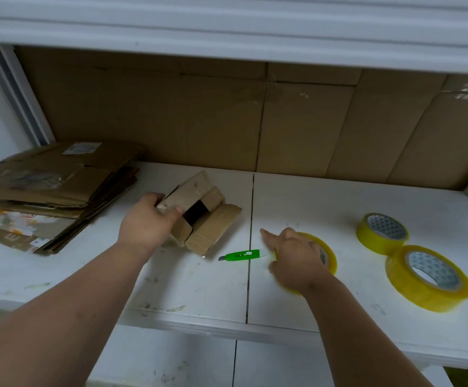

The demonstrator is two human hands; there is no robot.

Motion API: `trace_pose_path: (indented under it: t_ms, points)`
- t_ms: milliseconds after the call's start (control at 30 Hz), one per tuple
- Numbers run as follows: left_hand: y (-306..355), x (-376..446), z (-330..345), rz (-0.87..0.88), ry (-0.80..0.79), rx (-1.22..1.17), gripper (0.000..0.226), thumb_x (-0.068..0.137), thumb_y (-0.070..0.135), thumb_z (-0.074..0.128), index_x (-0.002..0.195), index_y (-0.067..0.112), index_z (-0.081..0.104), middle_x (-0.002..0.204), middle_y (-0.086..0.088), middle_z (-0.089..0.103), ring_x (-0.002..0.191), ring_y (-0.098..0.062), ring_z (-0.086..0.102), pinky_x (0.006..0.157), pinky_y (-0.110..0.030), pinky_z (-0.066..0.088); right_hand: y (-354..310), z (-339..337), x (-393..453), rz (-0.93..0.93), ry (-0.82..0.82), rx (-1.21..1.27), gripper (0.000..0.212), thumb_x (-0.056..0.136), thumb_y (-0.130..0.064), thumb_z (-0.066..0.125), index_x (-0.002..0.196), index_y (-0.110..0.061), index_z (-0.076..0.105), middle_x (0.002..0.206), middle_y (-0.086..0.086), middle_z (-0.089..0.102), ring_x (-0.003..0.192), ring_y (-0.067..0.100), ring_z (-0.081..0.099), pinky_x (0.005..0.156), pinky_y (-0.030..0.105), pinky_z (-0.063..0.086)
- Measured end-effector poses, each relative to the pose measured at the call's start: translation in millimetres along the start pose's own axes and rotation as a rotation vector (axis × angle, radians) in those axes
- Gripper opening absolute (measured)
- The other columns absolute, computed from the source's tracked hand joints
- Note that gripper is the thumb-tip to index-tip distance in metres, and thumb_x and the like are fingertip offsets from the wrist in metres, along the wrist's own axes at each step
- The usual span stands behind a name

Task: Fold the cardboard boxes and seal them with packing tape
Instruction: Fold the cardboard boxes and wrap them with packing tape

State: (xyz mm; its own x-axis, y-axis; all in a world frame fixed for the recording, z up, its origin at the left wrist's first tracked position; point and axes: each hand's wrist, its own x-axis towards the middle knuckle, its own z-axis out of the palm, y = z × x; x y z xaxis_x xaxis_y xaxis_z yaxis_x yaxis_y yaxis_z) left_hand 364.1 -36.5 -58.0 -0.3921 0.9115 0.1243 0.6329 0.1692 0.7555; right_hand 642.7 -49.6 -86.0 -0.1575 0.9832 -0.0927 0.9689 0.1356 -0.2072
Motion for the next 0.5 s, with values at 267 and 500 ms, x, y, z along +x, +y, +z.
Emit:
trace_pose_path:
  t_ms: [267, 500]
  points:
    - [-7.5, 1.0, -3.6, -0.131, 0.008, -0.155, 0.054, 0.092, 0.057, 0.057, 0.135, 0.026, 0.046, 0.113, -0.003, 0.06, 0.09, -0.023, 0.059, 0.074, -0.033, 0.046, -21.5, -6.7, 3.7, 0.015, 0.325, 0.141, 0.041, 0.089, -0.052, 0.054, 0.126, -0.037, 0.057, 0.112, -0.009, 0.062, 0.113, 0.019, 0.049, 0.094, 0.039, 0.032]
    - [-17.1, 1.5, -2.6, 0.104, 0.031, 0.047, 0.042, 0.099, 0.05, 0.046, 0.136, 0.03, 0.049, 0.127, -0.007, 0.057, 0.104, -0.025, 0.06, 0.083, -0.031, 0.045, -86.9, 1.6, 12.6, 0.112, -0.04, 0.974, 0.117, 0.058, -0.096, 0.042, 0.154, -0.036, 0.013, 0.146, 0.004, 0.05, 0.131, 0.025, 0.052, 0.107, 0.048, 0.044]
